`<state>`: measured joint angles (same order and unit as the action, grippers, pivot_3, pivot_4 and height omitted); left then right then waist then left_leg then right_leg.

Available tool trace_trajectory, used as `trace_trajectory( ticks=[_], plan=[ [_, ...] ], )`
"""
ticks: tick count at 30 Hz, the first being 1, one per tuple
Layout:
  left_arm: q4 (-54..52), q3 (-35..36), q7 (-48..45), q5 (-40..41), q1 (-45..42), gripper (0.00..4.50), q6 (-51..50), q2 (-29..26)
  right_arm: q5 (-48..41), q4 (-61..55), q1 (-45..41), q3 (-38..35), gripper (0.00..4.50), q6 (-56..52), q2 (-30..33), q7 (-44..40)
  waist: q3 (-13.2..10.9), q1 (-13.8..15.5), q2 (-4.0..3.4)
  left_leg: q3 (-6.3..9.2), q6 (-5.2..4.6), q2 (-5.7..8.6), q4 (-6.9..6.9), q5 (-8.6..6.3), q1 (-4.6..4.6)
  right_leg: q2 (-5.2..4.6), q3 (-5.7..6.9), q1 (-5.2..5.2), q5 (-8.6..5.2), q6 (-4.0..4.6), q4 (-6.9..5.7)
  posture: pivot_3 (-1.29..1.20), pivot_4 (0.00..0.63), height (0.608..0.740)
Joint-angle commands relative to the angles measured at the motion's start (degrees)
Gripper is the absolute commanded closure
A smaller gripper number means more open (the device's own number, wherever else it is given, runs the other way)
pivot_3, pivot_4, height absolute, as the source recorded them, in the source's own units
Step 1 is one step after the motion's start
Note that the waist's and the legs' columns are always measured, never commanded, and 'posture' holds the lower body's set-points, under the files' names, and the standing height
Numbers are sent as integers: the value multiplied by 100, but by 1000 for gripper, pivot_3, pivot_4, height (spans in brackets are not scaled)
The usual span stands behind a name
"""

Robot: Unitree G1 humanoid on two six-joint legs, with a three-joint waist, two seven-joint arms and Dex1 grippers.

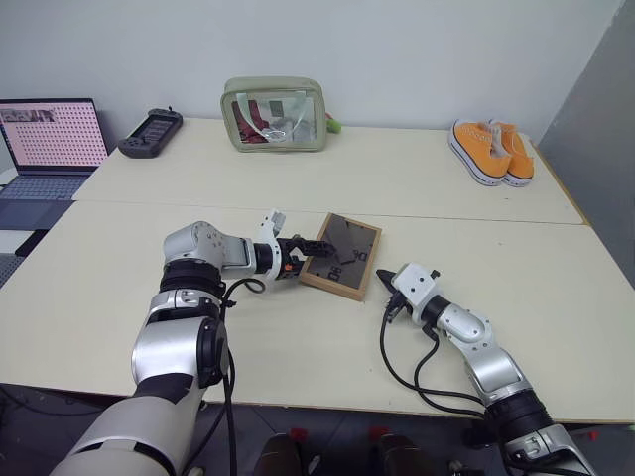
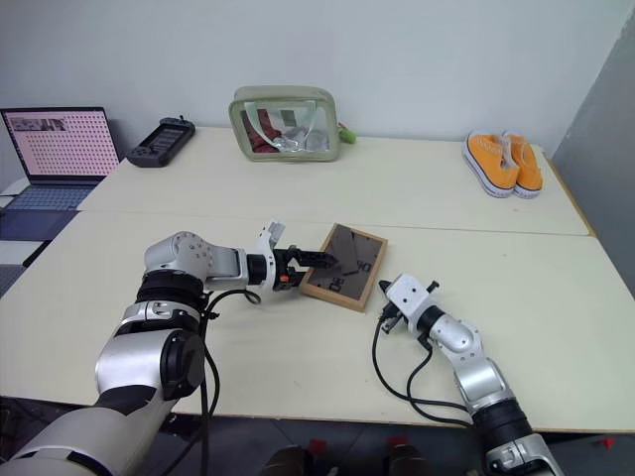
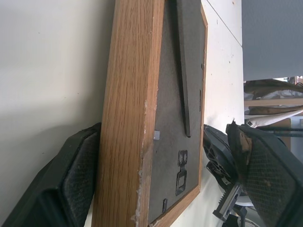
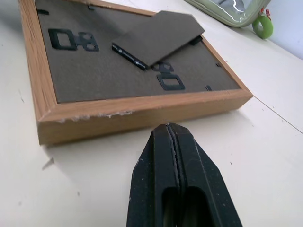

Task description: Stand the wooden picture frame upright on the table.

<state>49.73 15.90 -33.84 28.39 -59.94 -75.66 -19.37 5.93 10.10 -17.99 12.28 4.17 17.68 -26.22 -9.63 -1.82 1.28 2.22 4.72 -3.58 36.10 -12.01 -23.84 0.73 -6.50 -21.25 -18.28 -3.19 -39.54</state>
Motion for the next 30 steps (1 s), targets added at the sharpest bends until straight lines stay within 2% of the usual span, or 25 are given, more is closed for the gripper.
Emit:
trace_trajectory(
  ticks=[1,9,11,14,22,30],
  plan=[
    [18,-5,-38,55,5,1077,-99,113,-37,-249,-58,-85,4500,15,-21,21,0,0,0,0,0,0,0,0,-1,0,0,-1,0,0,0,0,150,740],
    [-3,117,-34,108,-10,2595,-122,121,-57,-245,-93,-79,4500,-8,-61,23,-2,-27,0,0,0,-2,-5,0,-12,2,0,-15,0,1,4,0,150,740],
    [-41,148,-42,138,5,2915,-145,133,-66,-252,-96,-87,4500,-20,-68,14,-2,-25,1,0,1,-2,-5,1,-11,2,0,-14,0,1,4,0,150,740],
    [-108,183,-59,200,36,3157,-169,154,-64,-267,-102,-98,4500,-35,-84,3,-2,-27,1,0,2,-2,-4,1,-11,1,0,-13,0,1,3,0,150,740],
    [-186,93,-208,235,60,3177,-218,167,-36,-306,-55,-113,4500,-29,-41,-12,-2,-31,1,0,2,-2,-4,1,-10,2,0,-13,0,1,3,0,150,740],
    [-531,461,-328,327,-52,3177,857,-70,-189,-391,121,-466,4500,-25,444,-171,-10,-27,4,0,2,-2,-5,1,-13,2,-1,-15,0,1,4,0,150,740]
  ],
)
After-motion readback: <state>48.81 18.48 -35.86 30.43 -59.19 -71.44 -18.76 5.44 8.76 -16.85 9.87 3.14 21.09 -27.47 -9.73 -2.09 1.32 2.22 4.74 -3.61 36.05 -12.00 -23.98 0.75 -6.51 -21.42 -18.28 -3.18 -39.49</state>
